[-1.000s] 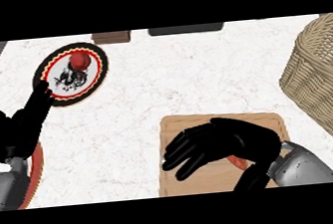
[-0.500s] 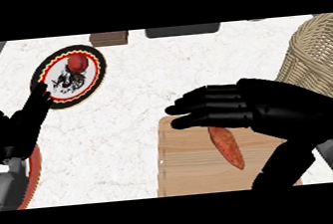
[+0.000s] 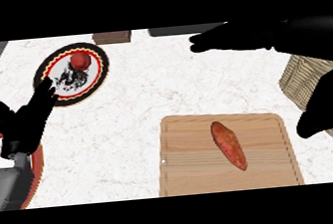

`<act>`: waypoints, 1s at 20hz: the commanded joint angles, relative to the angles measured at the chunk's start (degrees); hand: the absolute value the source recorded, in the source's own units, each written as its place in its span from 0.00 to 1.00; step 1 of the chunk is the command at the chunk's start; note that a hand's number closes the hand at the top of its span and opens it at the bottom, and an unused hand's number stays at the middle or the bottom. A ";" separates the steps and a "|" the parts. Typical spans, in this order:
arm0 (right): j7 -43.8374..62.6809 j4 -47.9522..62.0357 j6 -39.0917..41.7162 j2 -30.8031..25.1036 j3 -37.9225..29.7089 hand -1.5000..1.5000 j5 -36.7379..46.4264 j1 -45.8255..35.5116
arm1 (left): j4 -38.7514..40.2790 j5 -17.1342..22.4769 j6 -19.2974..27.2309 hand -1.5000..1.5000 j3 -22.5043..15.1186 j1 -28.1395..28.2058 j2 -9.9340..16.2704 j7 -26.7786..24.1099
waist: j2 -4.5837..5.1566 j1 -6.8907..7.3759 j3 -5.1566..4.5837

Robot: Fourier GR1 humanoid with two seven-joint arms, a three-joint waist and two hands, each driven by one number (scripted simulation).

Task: Pick the sweet potato from the cutting board and place it in the basket

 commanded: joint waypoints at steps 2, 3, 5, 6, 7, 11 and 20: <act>-2.37 6.71 13.08 -4.52 -2.54 0.00 -3.57 -3.38 | 1.55 0.14 -1.53 0.50 1.87 -0.27 0.64 -1.14 | 0.21 -0.19 0.07; -2.84 8.12 13.35 -2.57 -2.05 0.00 -2.46 -2.99 | 1.77 1.06 -1.88 0.50 3.04 -2.62 1.34 1.53 | 0.23 -0.17 0.09; -3.76 10.07 16.25 -2.68 -3.25 0.00 -3.82 -2.88 | -1.57 0.71 -1.96 0.50 2.63 1.67 1.15 1.08 | 0.07 0.09 0.11; -5.77 11.64 16.76 -3.49 -4.71 0.00 -3.71 -1.71 | -4.04 1.19 -3.03 0.50 2.96 4.44 1.94 0.30 | 0.06 0.36 0.13; -8.50 14.04 19.66 -4.72 -6.60 0.00 -5.35 -3.34 | 0.18 -1.07 -1.01 0.50 1.42 0.95 -0.58 -0.21 | 0.26 -0.11 0.12; -14.79 12.10 18.62 -3.92 -8.58 0.00 -0.01 4.81 | 0.05 -1.66 -1.07 0.50 2.79 -1.57 -0.01 1.42 | 0.32 -0.44 0.17; -26.34 8.63 8.57 2.98 -7.72 0.00 13.56 18.11 | -1.25 -2.45 -2.10 0.50 3.24 2.92 -1.73 -1.56 | 0.42 0.28 0.21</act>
